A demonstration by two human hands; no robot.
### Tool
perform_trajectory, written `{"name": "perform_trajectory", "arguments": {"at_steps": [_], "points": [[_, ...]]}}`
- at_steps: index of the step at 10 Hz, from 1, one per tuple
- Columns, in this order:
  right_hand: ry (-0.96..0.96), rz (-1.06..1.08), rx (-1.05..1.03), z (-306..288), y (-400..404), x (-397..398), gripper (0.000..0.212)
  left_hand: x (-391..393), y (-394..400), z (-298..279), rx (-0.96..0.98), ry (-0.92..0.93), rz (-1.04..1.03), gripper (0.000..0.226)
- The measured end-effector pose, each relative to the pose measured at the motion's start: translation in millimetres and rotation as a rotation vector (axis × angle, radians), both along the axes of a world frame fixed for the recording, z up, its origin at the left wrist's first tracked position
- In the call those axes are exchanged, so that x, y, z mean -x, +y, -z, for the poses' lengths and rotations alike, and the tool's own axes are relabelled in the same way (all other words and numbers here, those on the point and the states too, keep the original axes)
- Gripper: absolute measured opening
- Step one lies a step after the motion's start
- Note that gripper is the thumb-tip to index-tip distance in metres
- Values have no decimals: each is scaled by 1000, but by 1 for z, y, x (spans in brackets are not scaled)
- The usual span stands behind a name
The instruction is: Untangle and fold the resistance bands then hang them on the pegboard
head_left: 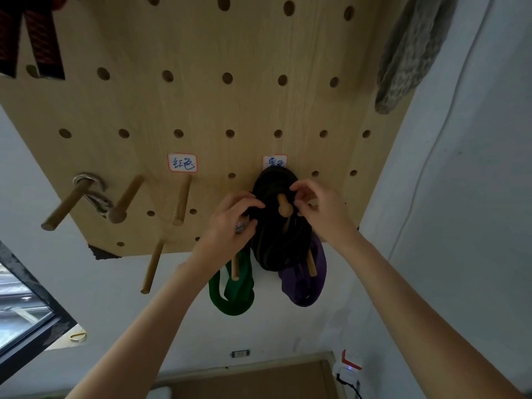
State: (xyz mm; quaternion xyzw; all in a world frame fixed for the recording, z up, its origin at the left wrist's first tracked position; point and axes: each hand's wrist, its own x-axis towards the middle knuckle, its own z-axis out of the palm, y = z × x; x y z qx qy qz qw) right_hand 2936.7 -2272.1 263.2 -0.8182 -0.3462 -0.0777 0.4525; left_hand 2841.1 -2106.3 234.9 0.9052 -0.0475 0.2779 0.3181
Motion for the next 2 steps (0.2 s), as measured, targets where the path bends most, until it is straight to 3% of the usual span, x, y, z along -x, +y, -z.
{"name": "perform_trajectory", "arguments": {"at_steps": [1,2], "points": [[26,16,-38,-13,-20,14,23,26,2,-7,34,-102,-67,26],[4,-133,-179,-48,-57,38,20,58,8,-27,-33,-171,-25,25]]}}
